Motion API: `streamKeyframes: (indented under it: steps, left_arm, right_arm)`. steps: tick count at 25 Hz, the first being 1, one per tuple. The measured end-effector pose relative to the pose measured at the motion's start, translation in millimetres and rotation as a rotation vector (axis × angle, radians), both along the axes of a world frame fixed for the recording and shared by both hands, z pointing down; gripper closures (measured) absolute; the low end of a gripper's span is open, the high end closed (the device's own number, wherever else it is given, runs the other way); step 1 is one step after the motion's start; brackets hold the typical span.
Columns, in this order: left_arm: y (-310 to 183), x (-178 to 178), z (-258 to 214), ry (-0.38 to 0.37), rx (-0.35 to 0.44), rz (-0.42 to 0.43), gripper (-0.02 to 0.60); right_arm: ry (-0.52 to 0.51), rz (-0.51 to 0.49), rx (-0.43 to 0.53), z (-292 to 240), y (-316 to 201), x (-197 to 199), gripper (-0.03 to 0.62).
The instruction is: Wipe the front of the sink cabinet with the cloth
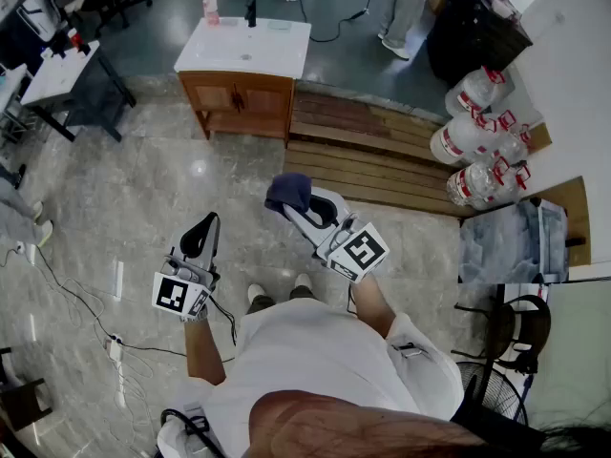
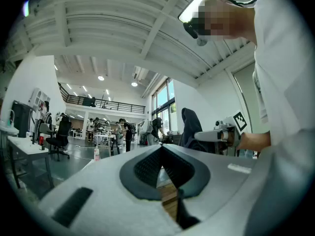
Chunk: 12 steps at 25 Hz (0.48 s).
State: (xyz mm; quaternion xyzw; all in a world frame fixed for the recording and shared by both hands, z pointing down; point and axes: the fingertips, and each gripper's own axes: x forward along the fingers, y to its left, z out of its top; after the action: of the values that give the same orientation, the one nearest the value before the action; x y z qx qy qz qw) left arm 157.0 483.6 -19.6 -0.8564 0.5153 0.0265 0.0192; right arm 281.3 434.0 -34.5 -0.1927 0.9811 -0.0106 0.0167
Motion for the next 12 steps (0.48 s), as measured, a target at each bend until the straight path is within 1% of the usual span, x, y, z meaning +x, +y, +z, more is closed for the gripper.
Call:
streamKeyframes:
  steps: [12]
  left_arm:
    - [1.2, 1.9, 2.7, -0.009, -0.004, 0.009, 0.583]
  right_arm:
    - [-0.011, -0.014, 0.002, 1.7, 3.1, -3.0, 0.485]
